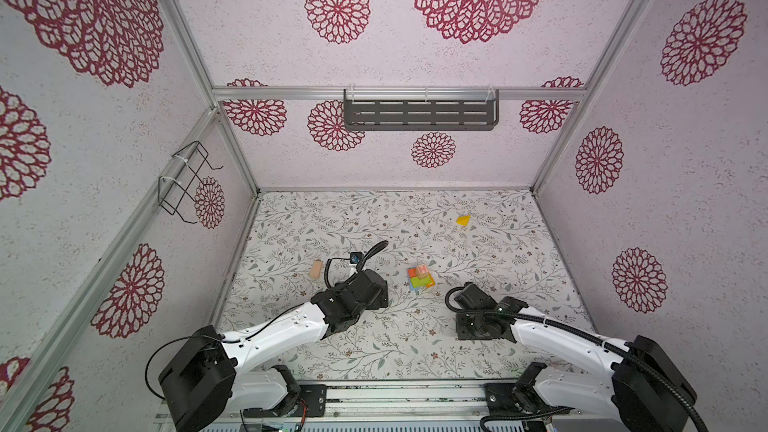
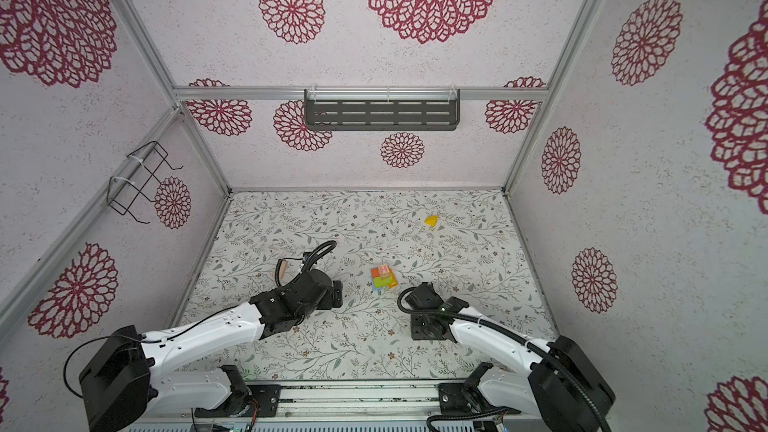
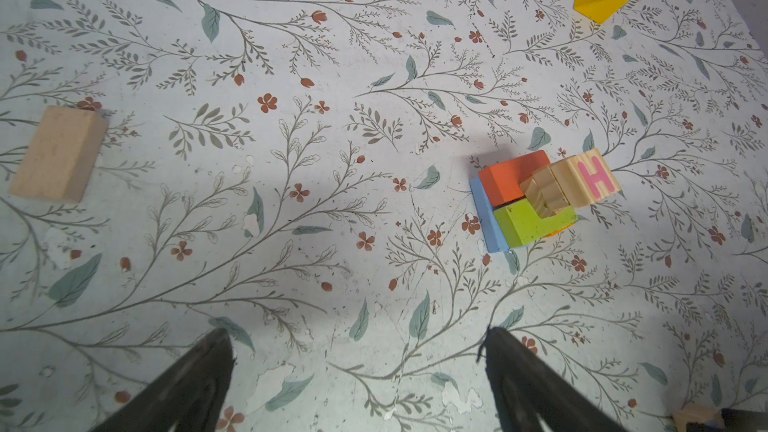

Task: Build the wood block tower
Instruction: 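Lower the right gripper and close it on the F cube, then lift the F cube and carry it over the stack with the right gripper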

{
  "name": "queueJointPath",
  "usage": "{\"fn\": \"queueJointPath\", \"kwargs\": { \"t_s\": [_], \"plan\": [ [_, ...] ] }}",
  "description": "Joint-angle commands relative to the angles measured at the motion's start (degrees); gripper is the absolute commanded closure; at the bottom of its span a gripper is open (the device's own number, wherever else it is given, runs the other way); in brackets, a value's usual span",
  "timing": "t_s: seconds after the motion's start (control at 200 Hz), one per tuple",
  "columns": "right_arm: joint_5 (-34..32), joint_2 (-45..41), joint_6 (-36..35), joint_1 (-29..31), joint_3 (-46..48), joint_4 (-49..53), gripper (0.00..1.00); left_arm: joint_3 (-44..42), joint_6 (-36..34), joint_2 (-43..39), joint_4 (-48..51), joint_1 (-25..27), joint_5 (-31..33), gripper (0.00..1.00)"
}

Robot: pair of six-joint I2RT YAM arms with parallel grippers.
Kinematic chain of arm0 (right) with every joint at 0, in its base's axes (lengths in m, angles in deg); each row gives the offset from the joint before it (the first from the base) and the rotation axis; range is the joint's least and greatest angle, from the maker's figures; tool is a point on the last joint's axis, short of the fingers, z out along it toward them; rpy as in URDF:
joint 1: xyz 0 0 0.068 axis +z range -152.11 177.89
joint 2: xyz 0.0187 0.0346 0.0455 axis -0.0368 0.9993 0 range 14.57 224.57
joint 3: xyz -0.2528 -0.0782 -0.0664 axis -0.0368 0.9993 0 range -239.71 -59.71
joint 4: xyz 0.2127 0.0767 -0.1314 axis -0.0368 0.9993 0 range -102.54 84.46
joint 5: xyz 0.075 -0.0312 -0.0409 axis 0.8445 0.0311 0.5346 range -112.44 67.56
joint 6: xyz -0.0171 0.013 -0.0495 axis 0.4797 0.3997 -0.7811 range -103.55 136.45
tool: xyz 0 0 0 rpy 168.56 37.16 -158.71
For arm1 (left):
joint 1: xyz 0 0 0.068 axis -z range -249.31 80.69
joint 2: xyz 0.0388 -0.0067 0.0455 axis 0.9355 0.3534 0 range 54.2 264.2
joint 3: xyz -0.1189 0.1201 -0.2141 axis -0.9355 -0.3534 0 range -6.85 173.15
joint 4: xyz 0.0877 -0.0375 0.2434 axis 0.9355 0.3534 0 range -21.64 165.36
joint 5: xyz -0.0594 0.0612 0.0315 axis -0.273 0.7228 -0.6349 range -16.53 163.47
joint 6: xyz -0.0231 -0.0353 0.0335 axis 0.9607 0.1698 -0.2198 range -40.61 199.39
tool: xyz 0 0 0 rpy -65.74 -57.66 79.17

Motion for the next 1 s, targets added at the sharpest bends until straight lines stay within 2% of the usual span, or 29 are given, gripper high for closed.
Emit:
{"fn": "queueJointPath", "kwargs": {
  "t_s": [0.0,0.26,0.51,0.705,0.996],
  "plan": [
    [0.2,0.7,1.0,0.6,0.2,-1.7,0.51,-0.4,1.0,0.1,0.0,0.5,2.0,0.03],
    [-0.4,3.0,0.9,1.2,0.3,-2.2,0.60,-0.8,1.0,0.6,-0.4,0.6,2.6,0.03],
    [-2.8,2.9,1.1,2.7,-2.7,1.7,0.71,-0.6,0.6,0.4,-0.4,0.6,3.1,0.03],
    [-2.0,2.6,-2.5,2.8,-9.3,6.4,0.72,0.1,-0.2,0.5,-0.2,0.6,3.5,0.03],
    [-2.4,8.9,-9.1,2.7,-23.4,13.1,0.72,3.4,-4.1,1.2,0.1,0.1,4.5,0.03]
  ]
}}
